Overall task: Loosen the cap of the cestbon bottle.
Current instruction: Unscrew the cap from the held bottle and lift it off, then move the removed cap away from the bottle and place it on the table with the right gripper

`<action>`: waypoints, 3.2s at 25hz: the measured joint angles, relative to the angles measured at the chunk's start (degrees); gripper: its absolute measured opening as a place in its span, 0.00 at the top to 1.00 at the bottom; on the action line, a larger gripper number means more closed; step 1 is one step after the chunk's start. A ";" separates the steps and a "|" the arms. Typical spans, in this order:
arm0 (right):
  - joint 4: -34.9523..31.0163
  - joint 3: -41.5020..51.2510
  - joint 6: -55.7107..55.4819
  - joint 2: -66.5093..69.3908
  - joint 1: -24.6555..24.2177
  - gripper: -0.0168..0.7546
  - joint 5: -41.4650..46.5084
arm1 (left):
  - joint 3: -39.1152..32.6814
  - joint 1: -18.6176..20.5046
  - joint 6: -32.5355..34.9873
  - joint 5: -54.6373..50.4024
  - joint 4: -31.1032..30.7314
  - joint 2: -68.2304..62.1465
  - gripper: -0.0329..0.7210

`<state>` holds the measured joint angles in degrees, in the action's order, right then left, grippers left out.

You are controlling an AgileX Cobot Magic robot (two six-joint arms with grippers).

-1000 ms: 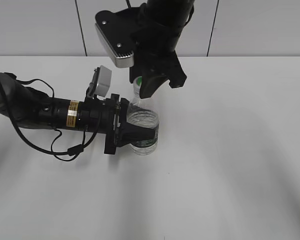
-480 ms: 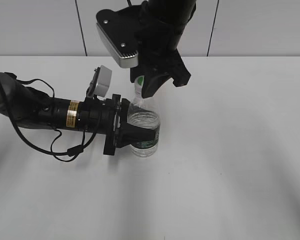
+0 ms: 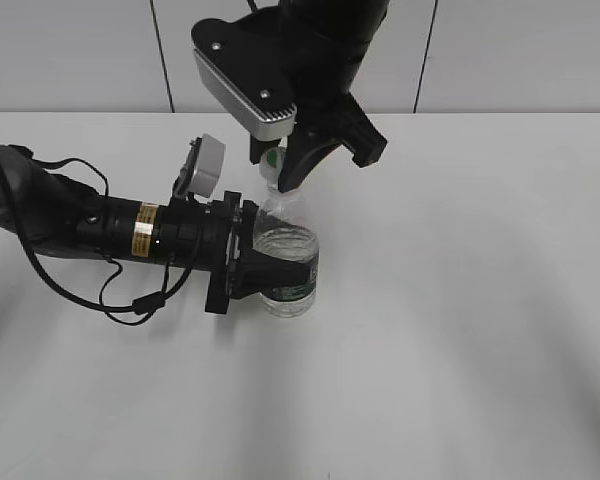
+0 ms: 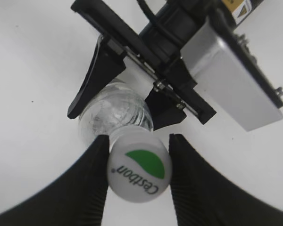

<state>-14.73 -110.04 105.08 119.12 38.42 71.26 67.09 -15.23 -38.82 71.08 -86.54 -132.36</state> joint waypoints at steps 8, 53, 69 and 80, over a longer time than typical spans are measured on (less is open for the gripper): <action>-1.44 0.00 2.29 -0.17 0.00 0.59 -0.03 | 0.00 0.00 -0.16 -0.06 -0.11 0.00 0.45; 5.12 24.66 -92.54 -3.50 -30.62 0.59 -13.92 | 0.00 0.00 -0.16 -0.01 -0.16 0.00 0.45; 13.13 32.78 -99.63 0.38 -30.81 0.59 -26.48 | 0.00 0.00 -0.16 0.05 -0.16 0.00 0.45; 13.13 32.78 -99.71 1.89 -30.81 0.59 -28.34 | 0.00 0.00 -0.16 0.05 -0.16 0.00 0.45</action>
<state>-1.60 -77.26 5.38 121.02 7.61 42.91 67.09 -15.23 -38.98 71.14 -86.70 -132.36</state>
